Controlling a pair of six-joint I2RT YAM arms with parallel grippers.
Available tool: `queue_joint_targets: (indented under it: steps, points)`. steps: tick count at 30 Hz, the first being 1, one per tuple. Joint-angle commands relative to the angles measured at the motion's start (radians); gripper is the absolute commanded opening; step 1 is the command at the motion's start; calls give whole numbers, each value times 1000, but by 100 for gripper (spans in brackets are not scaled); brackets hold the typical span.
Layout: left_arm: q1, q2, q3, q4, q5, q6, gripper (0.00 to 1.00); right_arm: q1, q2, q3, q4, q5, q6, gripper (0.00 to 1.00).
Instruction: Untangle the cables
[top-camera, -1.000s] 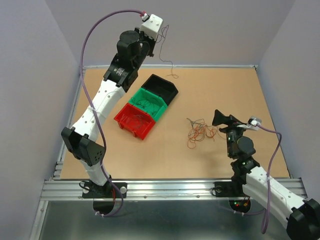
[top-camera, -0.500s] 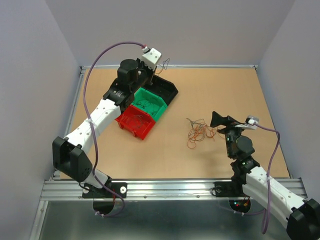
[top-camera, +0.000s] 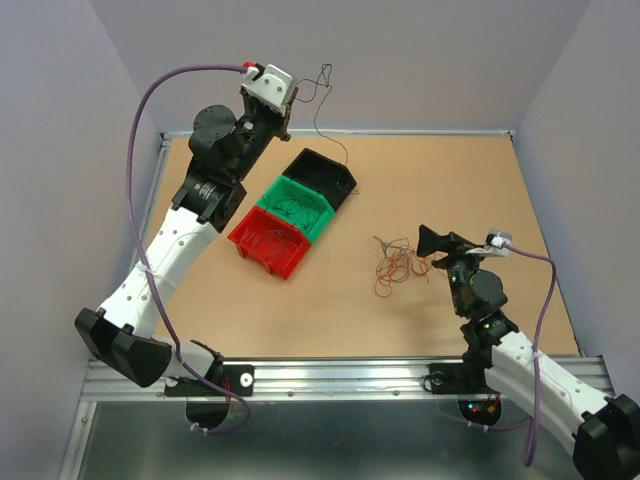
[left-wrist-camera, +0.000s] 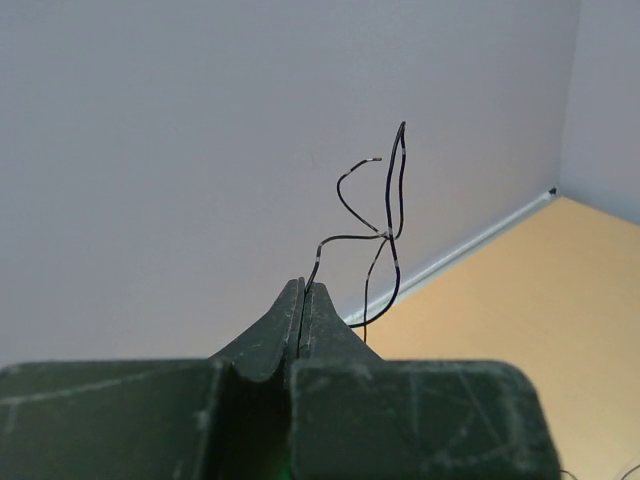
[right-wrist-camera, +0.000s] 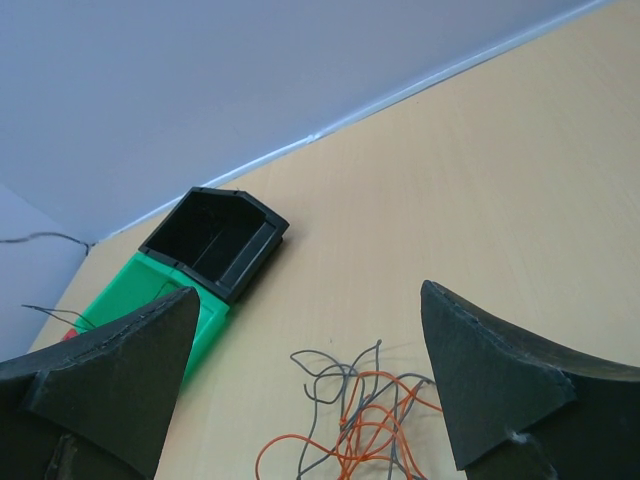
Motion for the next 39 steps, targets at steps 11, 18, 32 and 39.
queue_joint_targets:
  steps: [11, 18, 32, 39]
  points:
    - [2, -144, -180, 79, -13, 27, 0, -8, 0, 7, 33, -34, -16, 97]
    - [3, -176, -352, 139, -31, 63, 0, -8, 19, 10, 42, -36, -14, 97]
    - [172, -37, -449, 254, -186, -97, 0, -8, 1, 4, 51, -71, -14, 97]
    - [232, 11, -452, 193, 15, -14, 0, -8, -1, 4, 51, -96, -23, 97]
